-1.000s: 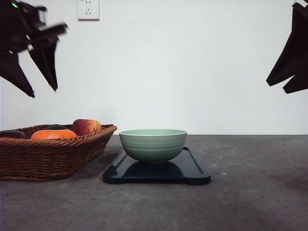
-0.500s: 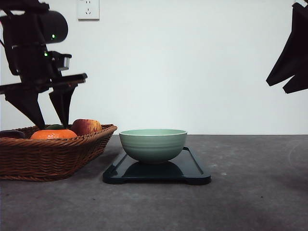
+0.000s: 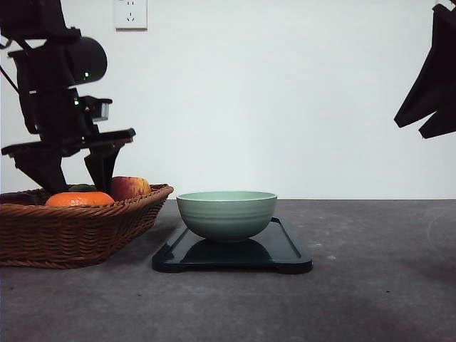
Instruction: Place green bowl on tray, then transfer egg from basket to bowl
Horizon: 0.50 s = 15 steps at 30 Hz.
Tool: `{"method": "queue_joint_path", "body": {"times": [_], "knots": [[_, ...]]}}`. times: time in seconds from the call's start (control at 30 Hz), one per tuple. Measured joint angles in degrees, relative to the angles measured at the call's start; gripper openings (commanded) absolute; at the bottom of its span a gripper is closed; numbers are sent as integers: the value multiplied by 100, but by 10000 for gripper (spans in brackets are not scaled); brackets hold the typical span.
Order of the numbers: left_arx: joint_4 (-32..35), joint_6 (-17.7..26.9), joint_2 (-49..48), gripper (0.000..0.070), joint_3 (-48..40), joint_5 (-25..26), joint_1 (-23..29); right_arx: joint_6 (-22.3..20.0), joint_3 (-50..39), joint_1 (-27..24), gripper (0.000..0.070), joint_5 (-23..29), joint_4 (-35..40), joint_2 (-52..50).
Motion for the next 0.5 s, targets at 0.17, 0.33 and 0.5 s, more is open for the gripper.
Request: {"method": "queue_joint_path", "body": {"times": [0.17, 0.33, 0.5], "knots": [[116, 0, 135, 387, 0, -1, 0, 0, 0, 0, 231, 0, 0, 0], [184, 0, 140, 387, 0, -2, 0, 0, 0, 0, 231, 0, 0, 0], [186, 0, 207, 387, 0, -2, 0, 0, 0, 0, 231, 2, 0, 0]]}}
